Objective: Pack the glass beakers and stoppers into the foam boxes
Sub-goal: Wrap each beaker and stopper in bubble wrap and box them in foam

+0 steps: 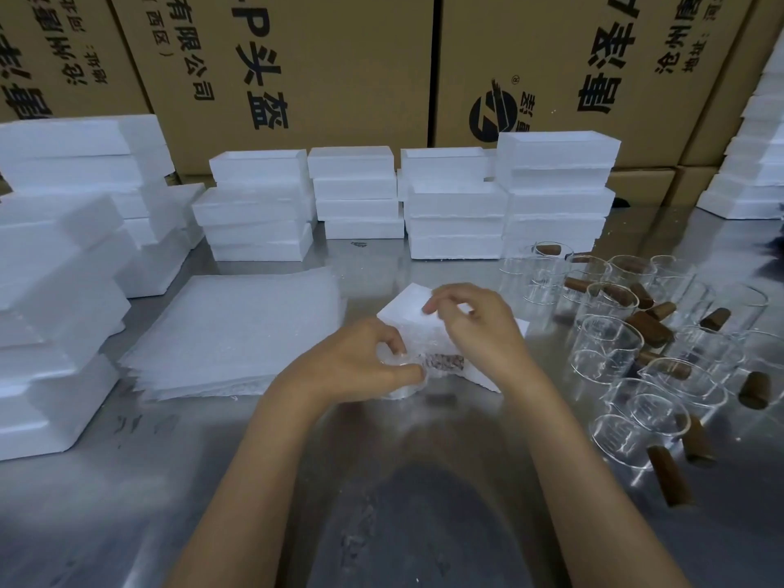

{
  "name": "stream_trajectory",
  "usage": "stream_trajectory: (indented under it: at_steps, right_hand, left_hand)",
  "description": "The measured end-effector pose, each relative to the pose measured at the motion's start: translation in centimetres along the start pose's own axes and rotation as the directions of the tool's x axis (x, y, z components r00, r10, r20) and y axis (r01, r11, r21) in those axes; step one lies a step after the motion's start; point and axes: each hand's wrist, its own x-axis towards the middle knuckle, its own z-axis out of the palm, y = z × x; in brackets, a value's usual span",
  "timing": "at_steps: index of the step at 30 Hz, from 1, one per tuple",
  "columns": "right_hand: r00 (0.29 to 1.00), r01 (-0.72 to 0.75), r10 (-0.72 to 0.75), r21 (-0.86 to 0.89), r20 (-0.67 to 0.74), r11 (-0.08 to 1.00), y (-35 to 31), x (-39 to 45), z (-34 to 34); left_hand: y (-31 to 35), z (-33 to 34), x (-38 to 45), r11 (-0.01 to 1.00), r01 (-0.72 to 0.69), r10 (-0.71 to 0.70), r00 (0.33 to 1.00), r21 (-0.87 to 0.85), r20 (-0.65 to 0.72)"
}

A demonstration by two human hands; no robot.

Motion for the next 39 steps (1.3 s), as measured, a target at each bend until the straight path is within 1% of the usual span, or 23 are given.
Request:
stream_trajectory:
  at_steps: [1,2,3,4,5,6,8,10,12,14,17,19,23,26,29,32,35,37,39]
  right_hand:
    - [0.997,-0.017,0.009,-0.101,-0.082,0.995,0.5,0.2,-0.5]
    - [0.991,-0.057,0.026,-0.247,-0.128,0.967,1.2,0.4,-1.1]
    - [0.989,-0.112,0.065,-0.386,-0.133,0.916,1.9,0.5,-1.6]
    - [0.986,-0.165,0.127,-0.479,-0.111,0.862,2.6,0.4,-2.0]
    - [0.979,-0.202,0.192,-0.525,-0.074,0.827,3.2,0.4,-2.2]
    - [0.969,-0.226,0.245,-0.526,-0.034,0.82,3.6,0.5,-2.2]
    - [0.958,-0.235,0.284,-0.457,0.04,0.858,4.0,0.6,-2.1]
    - [0.961,-0.181,0.248,-0.397,0.124,0.9,4.0,0.8,-2.1]
    - [0.954,-0.124,0.211,-0.357,0.215,0.926,3.7,0.7,-2.1]
    - [0.944,-0.099,0.197,-0.344,0.263,0.934,3.6,0.5,-2.0]
    - [0.944,-0.098,0.201,-0.359,0.262,0.928,3.9,0.6,-1.9]
    - [0.943,-0.113,0.206,-0.333,0.26,0.936,4.1,0.7,-2.0]
    - [0.938,-0.067,0.174,-0.339,0.298,0.939,4.4,0.9,-2.1]
    - [0.938,-0.069,0.172,-0.324,0.301,0.944,4.7,1.0,-2.0]
    - [0.957,-0.068,0.132,-0.244,0.257,0.967,5.1,1.1,-1.7]
    - [0.987,-0.11,0.116,-0.064,0.113,0.992,5.4,1.3,-1.5]
    - [0.988,-0.152,0.153,0.091,-0.001,0.984,5.4,1.6,-1.4]
    - [0.977,-0.189,0.205,0.193,-0.067,0.963,5.5,1.9,-1.2]
    - [0.948,-0.241,0.288,0.287,-0.135,0.927,5.7,2.1,-1.2]
  left_hand:
    - [-0.1,0.1,0.0,1.0,-0.003,0.003,1.0,0.003,0.0]
    - [-0.2,0.1,-0.1,1.0,-0.004,0.004,1.0,-0.002,-0.017]
    - [-0.2,-0.1,-0.2,1.0,-0.001,0.0,0.999,-0.014,-0.041]
    - [-0.1,-0.3,-0.2,0.999,0.003,-0.005,0.998,-0.041,-0.066]
    - [0.0,-0.6,-0.3,0.997,0.001,-0.009,0.995,-0.081,-0.096]
    - [0.2,-1.0,-0.4,0.992,-0.011,-0.007,0.99,-0.129,-0.138]
    - [0.7,-1.8,-0.6,0.968,-0.07,0.004,0.965,-0.242,-0.262]
    - [1.1,-2.2,-0.7,0.93,-0.15,0.006,0.919,-0.335,-0.395]
    - [1.4,-1.9,-0.7,0.911,-0.209,0.018,0.882,-0.356,-0.471]
    - [1.6,-1.2,-0.6,0.911,-0.255,0.077,0.877,-0.325,-0.473]
    - [1.3,0.2,0.0,0.934,-0.291,0.185,0.892,-0.21,-0.411]
    - [0.8,0.8,0.4,0.948,-0.294,0.232,0.901,-0.123,-0.367]
    - [0.0,1.4,0.9,0.967,-0.25,0.224,0.923,-0.045,-0.312]
    - [-0.6,1.8,1.2,0.974,-0.224,0.204,0.932,-0.035,-0.299]
    - [-1.1,2.5,1.8,0.97,-0.233,0.205,0.937,-0.066,-0.282]
    - [-1.6,3.2,2.1,0.966,-0.237,0.202,0.94,-0.1,-0.274]
    - [-1.6,3.6,2.3,0.968,-0.235,0.203,0.937,-0.084,-0.283]
    - [-1.4,3.6,2.2,0.976,-0.216,0.204,0.935,-0.008,-0.291]
    - [-1.1,3.5,2.1,0.975,-0.174,0.208,0.93,0.135,-0.303]
